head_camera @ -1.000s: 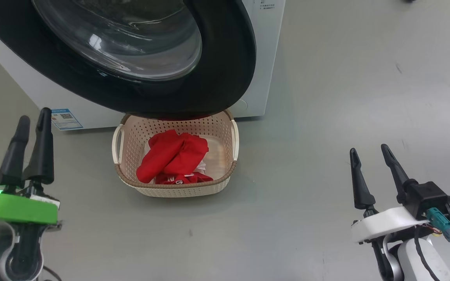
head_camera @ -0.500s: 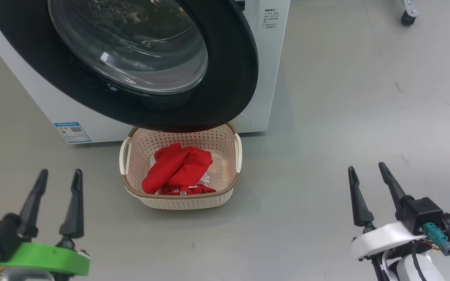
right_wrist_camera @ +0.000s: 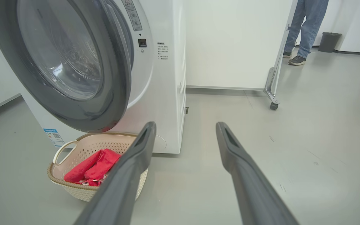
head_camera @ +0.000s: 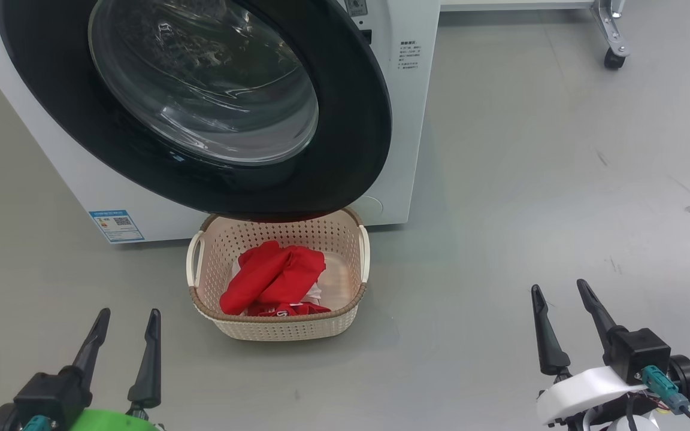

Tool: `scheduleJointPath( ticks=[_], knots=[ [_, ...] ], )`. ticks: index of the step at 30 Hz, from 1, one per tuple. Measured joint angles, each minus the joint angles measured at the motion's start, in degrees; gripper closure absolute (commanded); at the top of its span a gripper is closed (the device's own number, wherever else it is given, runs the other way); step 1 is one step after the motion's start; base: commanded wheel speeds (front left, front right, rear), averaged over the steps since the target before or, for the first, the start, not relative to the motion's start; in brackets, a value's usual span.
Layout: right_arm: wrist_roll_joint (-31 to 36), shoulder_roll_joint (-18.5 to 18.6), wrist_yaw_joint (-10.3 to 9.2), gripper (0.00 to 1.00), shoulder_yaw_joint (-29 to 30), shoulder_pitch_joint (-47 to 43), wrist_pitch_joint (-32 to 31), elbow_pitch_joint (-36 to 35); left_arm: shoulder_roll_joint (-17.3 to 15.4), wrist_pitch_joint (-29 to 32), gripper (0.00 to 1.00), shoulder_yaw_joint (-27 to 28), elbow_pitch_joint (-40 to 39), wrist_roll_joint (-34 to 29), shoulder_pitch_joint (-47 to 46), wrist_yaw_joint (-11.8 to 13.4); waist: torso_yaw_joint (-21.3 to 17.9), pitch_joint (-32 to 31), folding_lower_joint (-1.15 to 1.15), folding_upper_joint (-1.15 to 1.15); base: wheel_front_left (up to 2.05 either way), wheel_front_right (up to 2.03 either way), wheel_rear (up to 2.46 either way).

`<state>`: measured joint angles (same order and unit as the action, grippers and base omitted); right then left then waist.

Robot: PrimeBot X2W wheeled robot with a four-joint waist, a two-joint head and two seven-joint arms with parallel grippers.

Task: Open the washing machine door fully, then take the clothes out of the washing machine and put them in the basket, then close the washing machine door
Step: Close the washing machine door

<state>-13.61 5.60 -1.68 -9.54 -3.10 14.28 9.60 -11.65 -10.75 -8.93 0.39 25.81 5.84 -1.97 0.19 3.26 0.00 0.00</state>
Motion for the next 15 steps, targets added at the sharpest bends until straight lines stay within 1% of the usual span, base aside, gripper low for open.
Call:
scheduleJointPath(
  ticks=[5, 11, 15],
  knots=[
    [0.08, 0.0, -0.03, 0.0, -0.03, -0.39, 0.0, -0.13, 0.45, -0.51, 0.0, -0.33, 1.12, -0.53, 0.13, 0.62, -0.1, -0.51, 0.0, 0.0, 0.0, 0.0, 0.0],
    [0.42, 0.02, -0.52, 0.0, -0.03, -0.99, 0.0, -0.85, 1.37, -0.71, 0.0, -0.37, 1.89, -0.69, 0.13, 1.16, -0.15, -0.73, 0.0, 0.0, 0.0, 0.0, 0.0],
    [0.57, 0.01, -0.57, 0.0, -0.03, -0.99, 0.0, -1.36, 1.59, -1.16, 0.0, -0.38, 2.46, -0.7, 0.13, 1.19, -0.17, -0.75, 0.0, 0.0, 0.0, 0.0, 0.0]
  ],
)
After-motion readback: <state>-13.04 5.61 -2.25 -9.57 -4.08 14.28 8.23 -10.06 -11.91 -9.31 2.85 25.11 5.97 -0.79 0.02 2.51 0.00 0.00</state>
